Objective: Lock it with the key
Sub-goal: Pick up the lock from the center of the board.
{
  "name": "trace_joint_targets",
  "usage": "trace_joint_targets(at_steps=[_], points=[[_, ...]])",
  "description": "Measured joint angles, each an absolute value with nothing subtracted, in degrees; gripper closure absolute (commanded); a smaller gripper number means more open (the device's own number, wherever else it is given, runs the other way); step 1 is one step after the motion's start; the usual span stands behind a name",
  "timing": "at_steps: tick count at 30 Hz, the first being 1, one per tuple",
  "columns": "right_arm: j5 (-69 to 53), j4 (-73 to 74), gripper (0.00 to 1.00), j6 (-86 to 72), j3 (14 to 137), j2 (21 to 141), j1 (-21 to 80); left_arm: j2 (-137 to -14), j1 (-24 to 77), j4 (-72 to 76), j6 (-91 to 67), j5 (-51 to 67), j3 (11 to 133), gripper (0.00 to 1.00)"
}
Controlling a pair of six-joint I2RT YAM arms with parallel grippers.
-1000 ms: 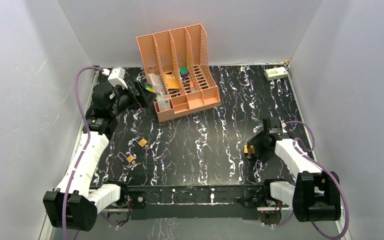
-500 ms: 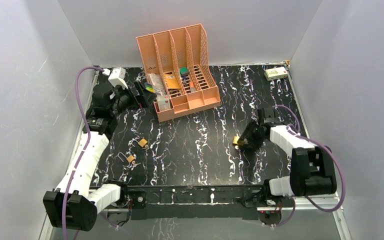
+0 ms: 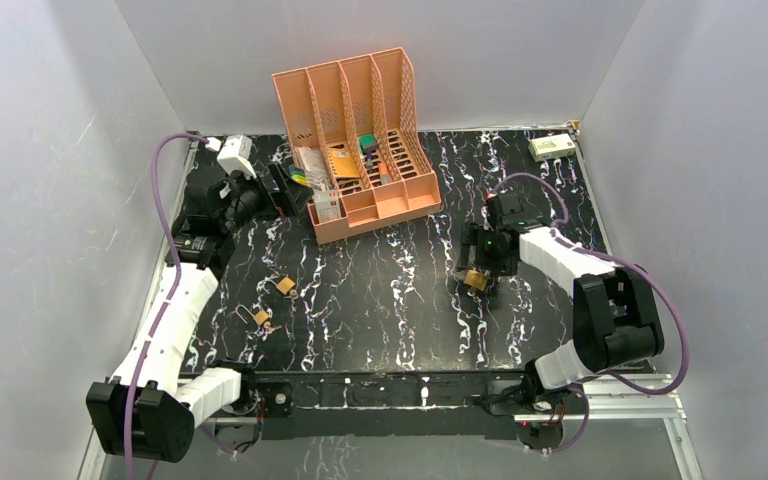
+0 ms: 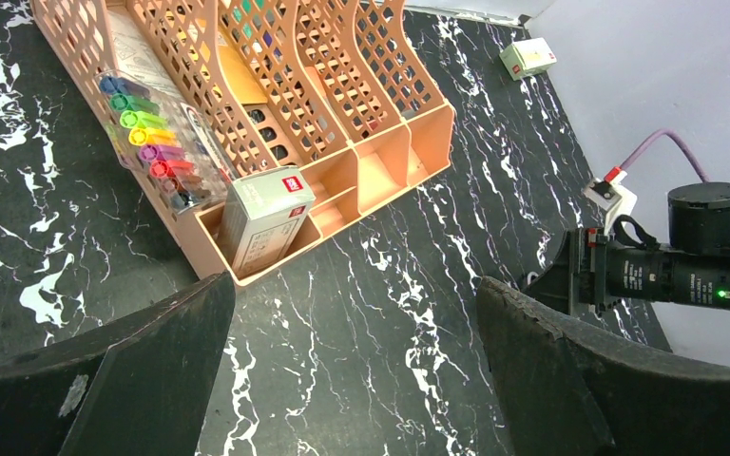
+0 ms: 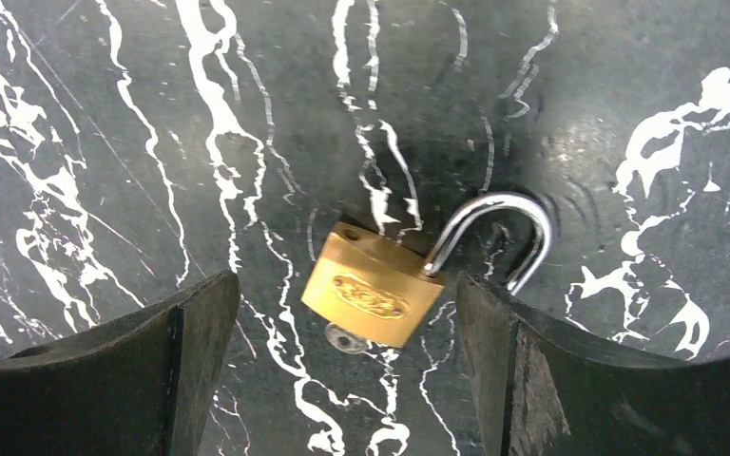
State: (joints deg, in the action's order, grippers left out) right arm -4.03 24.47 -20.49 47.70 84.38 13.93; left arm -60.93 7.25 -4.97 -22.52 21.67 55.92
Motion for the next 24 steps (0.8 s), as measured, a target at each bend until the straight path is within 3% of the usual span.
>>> trace_joint_targets(at_steps=[8,14,24], points=[[6.52,30.41,0.13,-25.5,53.63,89.23,22.57,-60.93,7.25,-4.97,-22.5,21.69,55.92,0.02],[10.76,34.22,0.24,-28.77,53.74,91.59,22.68,-60.93,7.25,-4.99,-22.33,21.69,55.92,0.02],[11.4,34.17,0.32,-31.46,53.54,91.59,22.68,-61.19,7.25,-4.95,-22.31,22.11,55.9,0.02]])
